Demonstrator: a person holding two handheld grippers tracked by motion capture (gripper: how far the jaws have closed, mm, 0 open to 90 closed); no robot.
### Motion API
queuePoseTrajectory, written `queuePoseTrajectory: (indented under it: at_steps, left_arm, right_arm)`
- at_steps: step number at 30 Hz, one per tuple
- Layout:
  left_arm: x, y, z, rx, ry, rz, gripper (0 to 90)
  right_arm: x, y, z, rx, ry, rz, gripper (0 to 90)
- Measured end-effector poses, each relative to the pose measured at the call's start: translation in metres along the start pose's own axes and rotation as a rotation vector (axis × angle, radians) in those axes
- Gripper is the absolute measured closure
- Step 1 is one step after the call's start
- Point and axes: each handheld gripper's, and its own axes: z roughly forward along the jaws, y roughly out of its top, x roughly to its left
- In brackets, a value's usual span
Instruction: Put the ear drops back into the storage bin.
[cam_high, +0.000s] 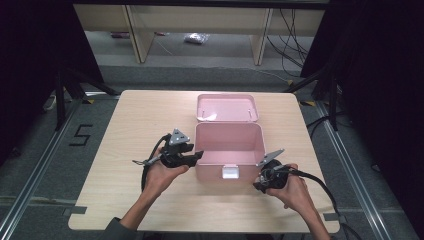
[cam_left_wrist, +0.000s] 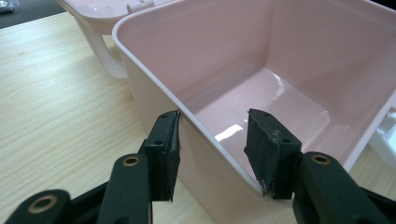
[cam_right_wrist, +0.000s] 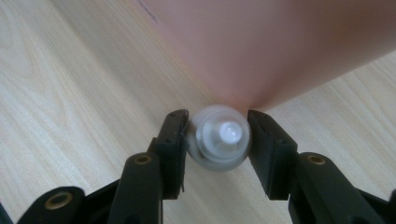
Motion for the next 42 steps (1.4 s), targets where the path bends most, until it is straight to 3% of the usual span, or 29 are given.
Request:
queuePoseTrajectory:
  at_steps: [3, 8, 10, 13, 14, 16, 17, 20, 23, 26, 27, 28, 31, 34, 39, 40, 42]
  left_arm:
    - [0.000, 0.000, 0.000, 0.000, 0.000, 0.000, 54.3]
    - [0.000, 0.000, 0.000, 0.000, 0.000, 0.000, 54.3]
    - [0.000, 0.000, 0.001, -0.004, 0.002, -0.006, 54.3]
    - [0.000, 0.000, 0.001, -0.007, 0.005, -0.010, 54.2]
    - [0.000, 0.000, 0.001, -0.006, 0.004, -0.011, 54.2]
    - [0.000, 0.000, 0.001, -0.007, 0.004, -0.010, 54.2]
    - [0.000, 0.000, 0.000, -0.003, 0.001, -0.005, 54.2]
    - [0.000, 0.000, 0.001, -0.007, 0.005, -0.011, 54.2]
    - [0.000, 0.000, 0.001, -0.005, 0.005, -0.010, 54.2]
    - [-0.001, 0.000, 0.001, -0.005, 0.006, -0.010, 54.2]
    - [0.000, 0.000, 0.001, -0.004, 0.005, -0.006, 54.2]
    - [0.000, 0.000, 0.001, -0.003, 0.001, -0.006, 54.2]
    - [0.000, 0.000, 0.000, 0.001, -0.002, -0.001, 54.2]
    - [0.000, 0.001, 0.001, 0.006, -0.008, 0.000, 54.2]
    - [0.000, 0.001, 0.001, 0.005, 0.001, 0.000, 54.2]
    - [0.000, 0.001, 0.001, 0.006, -0.002, 0.000, 54.2]
    - [0.000, 0.001, 0.001, 0.004, 0.002, 0.001, 54.2]
  right_arm:
    - [0.001, 0.000, -0.001, 0.011, 0.007, 0.005, 60.1]
    - [0.006, 0.002, -0.006, 0.023, -0.010, -0.037, 60.3]
    - [0.007, 0.002, -0.011, 0.035, -0.007, -0.023, 60.3]
    - [0.006, 0.001, -0.016, 0.015, 0.004, -0.043, 60.4]
    - [0.006, 0.000, -0.018, 0.028, 0.001, -0.028, 60.4]
    - [0.004, -0.001, -0.019, 0.024, -0.004, -0.043, 60.4]
    - [0.004, -0.001, -0.020, 0.022, -0.010, -0.022, 60.4]
    - [0.002, -0.002, -0.023, 0.019, 0.010, -0.046, 60.4]
    - [0.003, -0.004, -0.028, 0.025, 0.021, -0.032, 60.4]
    - [0.000, -0.005, -0.035, 0.016, 0.029, -0.048, 60.4]
    - [0.001, -0.004, -0.039, 0.023, 0.019, -0.028, 60.4]
    - [0.000, -0.004, -0.042, 0.008, 0.015, -0.050, 60.4]
    - [0.002, 0.000, -0.053, 0.001, 0.023, -0.027, 60.4]
    - [0.001, 0.005, -0.063, -0.010, 0.020, -0.064, 60.4]
    - [0.002, 0.013, -0.072, -0.018, 0.044, -0.084, 60.4]
    - [0.004, 0.014, -0.074, -0.009, 0.053, -0.065, 60.4]
    - [0.003, 0.017, -0.078, -0.024, 0.061, -0.088, 60.4]
